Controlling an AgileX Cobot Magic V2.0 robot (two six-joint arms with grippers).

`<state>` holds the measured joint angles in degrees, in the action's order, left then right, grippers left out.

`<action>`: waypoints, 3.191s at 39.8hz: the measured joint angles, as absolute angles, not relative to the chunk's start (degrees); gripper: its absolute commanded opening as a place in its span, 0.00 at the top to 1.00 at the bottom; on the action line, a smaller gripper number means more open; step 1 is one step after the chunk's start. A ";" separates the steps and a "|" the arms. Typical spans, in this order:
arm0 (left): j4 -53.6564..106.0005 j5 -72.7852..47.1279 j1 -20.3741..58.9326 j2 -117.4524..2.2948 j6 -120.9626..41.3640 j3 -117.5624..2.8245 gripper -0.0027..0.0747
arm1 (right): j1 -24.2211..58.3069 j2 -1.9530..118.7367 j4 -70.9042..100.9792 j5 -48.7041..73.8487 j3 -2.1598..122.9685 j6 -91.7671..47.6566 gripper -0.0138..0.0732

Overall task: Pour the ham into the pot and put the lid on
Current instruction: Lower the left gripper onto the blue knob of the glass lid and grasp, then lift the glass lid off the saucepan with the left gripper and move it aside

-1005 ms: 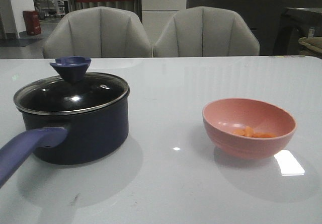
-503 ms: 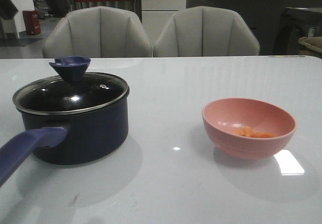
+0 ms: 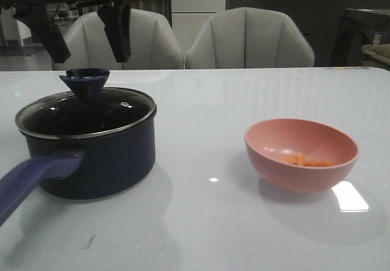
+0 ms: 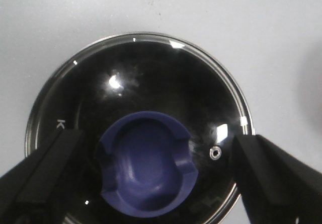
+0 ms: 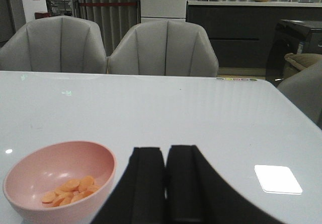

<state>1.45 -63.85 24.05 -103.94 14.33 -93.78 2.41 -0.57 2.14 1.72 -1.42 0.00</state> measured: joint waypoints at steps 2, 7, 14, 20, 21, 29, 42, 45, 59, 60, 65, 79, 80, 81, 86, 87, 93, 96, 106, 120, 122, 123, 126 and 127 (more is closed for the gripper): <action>0.80 -64.97 24.05 -104.88 15.60 -94.28 0.18 | 2.41 -0.57 2.14 1.72 -1.42 0.00 0.67; 0.00 -66.22 24.05 -106.90 16.86 -94.31 0.18 | 2.41 -0.57 2.14 1.72 -1.42 0.00 0.67; 0.37 -66.45 24.05 -108.80 17.90 -94.58 0.18 | 2.41 -0.57 2.14 1.72 -1.42 0.00 0.67; 1.27 -66.45 24.10 -109.74 18.15 -94.88 0.18 | 2.41 -0.57 2.14 1.72 -1.42 0.00 0.67; 1.42 -66.45 24.10 -109.85 18.15 -94.88 0.18 | 2.41 -0.57 2.14 1.72 -1.42 0.00 0.67; 1.56 -66.45 24.10 -109.85 18.15 -94.88 0.18 | 2.41 -0.57 2.14 1.72 -1.42 0.00 0.67; 1.56 -68.17 24.10 -109.85 18.27 -94.94 0.32 | 2.41 -0.57 2.14 1.72 -1.42 0.00 0.67; 1.56 -68.49 24.10 -109.85 18.27 -94.94 0.40 | 2.41 -0.57 2.14 1.72 -1.42 0.00 0.67; 1.67 -69.06 24.10 -109.85 18.63 -95.16 0.51 | 2.41 -0.57 2.14 1.72 -1.42 0.00 0.67; 1.67 -69.06 24.10 -109.85 18.63 -95.16 0.51 | 2.41 -0.57 2.14 1.72 -1.42 0.00 0.67; 1.67 -69.06 24.10 -109.85 18.63 -95.16 0.51 | 2.41 -0.57 2.14 1.72 -1.42 0.00 0.67; 1.87 -69.24 24.10 -110.11 18.63 -96.12 0.51 | 2.41 -0.57 2.14 1.72 -1.42 0.00 0.67; 1.87 -69.39 24.10 -110.21 18.63 -96.54 0.51 | 2.41 -0.57 2.14 1.72 -1.42 0.00 0.67; 1.87 -69.46 24.10 -110.33 18.63 -96.95 0.51 | 2.41 -0.57 2.14 1.72 -1.42 0.00 0.67; 1.87 -70.20 24.10 -110.44 18.63 -98.90 0.51 | 2.41 -0.57 2.14 1.72 -1.42 0.00 0.67; 1.76 -70.22 24.10 -110.44 18.63 -99.33 0.51 | 2.41 -0.57 2.14 1.72 -1.42 0.00 0.67; 0.45 -70.21 24.10 -110.33 18.63 -100.28 0.51 | 2.41 -0.57 2.14 1.72 -1.42 0.00 0.67; -1.04 -70.55 24.10 -109.91 18.63 -100.28 0.51 | 2.41 -0.57 2.14 1.72 -1.42 0.00 0.67; -5.98 -70.92 22.98 -104.90 18.38 -100.28 0.51 | 2.41 -0.57 2.14 1.72 -1.42 0.00 0.67; -5.98 -70.92 5.83 -95.59 12.42 -90.39 0.51 | 2.41 -0.57 2.14 1.72 -1.42 0.00 0.67; -4.79 -70.62 2.72 -94.19 11.17 -87.54 0.51 | 2.41 -0.57 2.14 1.72 -1.42 0.00 0.67; -3.77 -70.17 1.32 -93.45 10.51 -86.23 0.51 | 2.41 -0.57 2.14 1.72 -1.42 0.00 0.67; -0.65 -67.68 -3.73 -92.08 7.66 -81.17 0.51 | 2.41 -0.57 2.14 1.72 -1.42 0.00 0.67; 0.72 -66.90 -5.40 -91.77 6.76 -79.29 0.51 | 2.41 -0.57 2.14 1.72 -1.42 0.00 0.67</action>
<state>0.72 -66.90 -5.40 -91.77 6.76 -79.29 2.41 -0.57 2.14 1.72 -1.42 0.00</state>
